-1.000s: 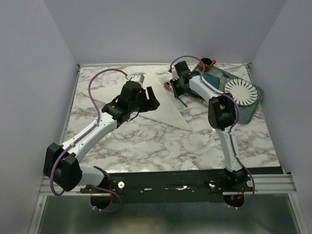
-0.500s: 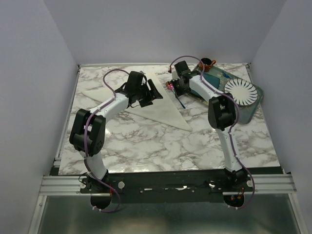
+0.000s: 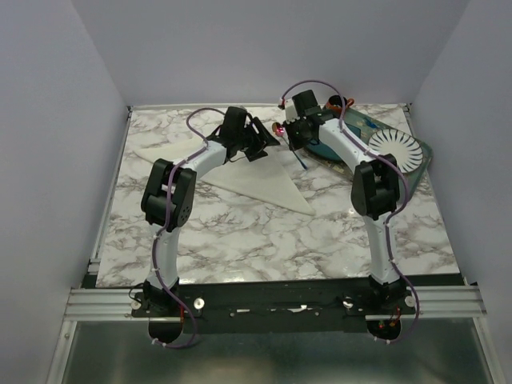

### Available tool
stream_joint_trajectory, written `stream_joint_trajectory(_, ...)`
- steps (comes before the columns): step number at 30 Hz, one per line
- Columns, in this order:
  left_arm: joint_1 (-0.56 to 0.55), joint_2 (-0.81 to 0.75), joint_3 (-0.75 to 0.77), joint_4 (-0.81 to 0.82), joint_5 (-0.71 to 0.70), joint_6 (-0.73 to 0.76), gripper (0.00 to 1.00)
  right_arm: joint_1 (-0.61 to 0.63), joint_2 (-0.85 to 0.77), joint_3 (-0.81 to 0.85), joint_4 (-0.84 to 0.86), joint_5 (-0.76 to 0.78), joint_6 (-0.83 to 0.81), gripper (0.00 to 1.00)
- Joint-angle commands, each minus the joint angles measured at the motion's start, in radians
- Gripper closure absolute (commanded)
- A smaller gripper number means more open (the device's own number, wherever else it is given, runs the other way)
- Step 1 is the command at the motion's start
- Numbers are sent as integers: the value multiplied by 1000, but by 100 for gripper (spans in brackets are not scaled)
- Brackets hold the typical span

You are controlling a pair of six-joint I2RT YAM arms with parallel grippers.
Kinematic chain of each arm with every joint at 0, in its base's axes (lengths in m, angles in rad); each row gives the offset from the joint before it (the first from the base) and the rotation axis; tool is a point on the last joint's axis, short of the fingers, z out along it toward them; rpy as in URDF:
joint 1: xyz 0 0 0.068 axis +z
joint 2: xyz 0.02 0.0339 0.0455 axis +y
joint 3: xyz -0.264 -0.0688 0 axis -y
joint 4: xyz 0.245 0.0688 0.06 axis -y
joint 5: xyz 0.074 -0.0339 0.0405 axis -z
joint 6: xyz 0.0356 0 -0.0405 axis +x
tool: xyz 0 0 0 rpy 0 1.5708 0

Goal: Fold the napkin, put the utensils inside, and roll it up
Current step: Grab a utensil with the right arm, then place the utensil onto the napkin

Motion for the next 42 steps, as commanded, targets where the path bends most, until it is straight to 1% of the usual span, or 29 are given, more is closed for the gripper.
stream_joint_trajectory(1, 1, -12, -16, 25, -47, -57, 29, -5, -87, -78, 44, -109, 67, 99)
stream_joint_trajectory(2, 3, -17, -26, 22, -50, -65, 31, -5, -99, -117, 57, -141, 79, 99)
stream_joint_trajectory(4, 6, -23, -42, 33, -56, -74, 32, -5, -124, -145, 73, -167, 104, 99)
stream_joint_trajectory(5, 6, -34, -58, 38, -62, -74, 32, -5, -128, -159, 75, -218, 108, 99)
stream_joint_trajectory(7, 14, -43, -83, 73, -62, -70, 34, -5, -139, -171, 75, -253, 124, 99)
stream_joint_trajectory(11, 34, -48, -106, 70, -73, -68, 35, 1, -176, -222, 95, -307, 159, 99)
stream_joint_trajectory(13, 46, -54, -115, 71, -82, -65, 35, 10, -188, -245, 109, -312, 164, 99)
stream_joint_trajectory(17, 60, -68, -115, 73, -111, -45, 43, 26, -201, -257, 106, -333, 168, 99)
stream_joint_trajectory(20, 67, -59, -100, 64, -100, -24, 44, 44, -213, -271, 106, -332, 167, 99)
stream_joint_trajectory(23, 75, -52, -100, 73, -84, -21, 41, 62, -219, -277, 106, -332, 165, 99)
stream_joint_trajectory(28, 77, -71, -118, 78, -51, -2, 41, 78, -208, -274, 106, -333, 170, 99)
stream_joint_trajectory(32, 78, -143, -213, 59, -112, 31, 37, 78, -214, -279, 106, -310, 165, 99)
stream_joint_trajectory(37, 107, -244, -327, 39, -149, 38, 34, 85, -204, -280, 110, -342, 151, 99)
stream_joint_trajectory(39, 116, -291, -365, 27, -168, 57, 31, 96, -202, -280, 112, -336, 139, 99)
stream_joint_trajectory(40, 127, -305, -374, 19, -169, 80, 30, 108, -201, -282, 113, -336, 139, 99)
stream_joint_trajectory(41, 133, -319, -391, 21, -163, 93, 26, 113, -199, -279, 113, -333, 139, 99)
stream_joint_trajectory(42, 141, -338, -399, 42, -140, 100, 25, 116, -196, -277, 115, -332, 139, 99)
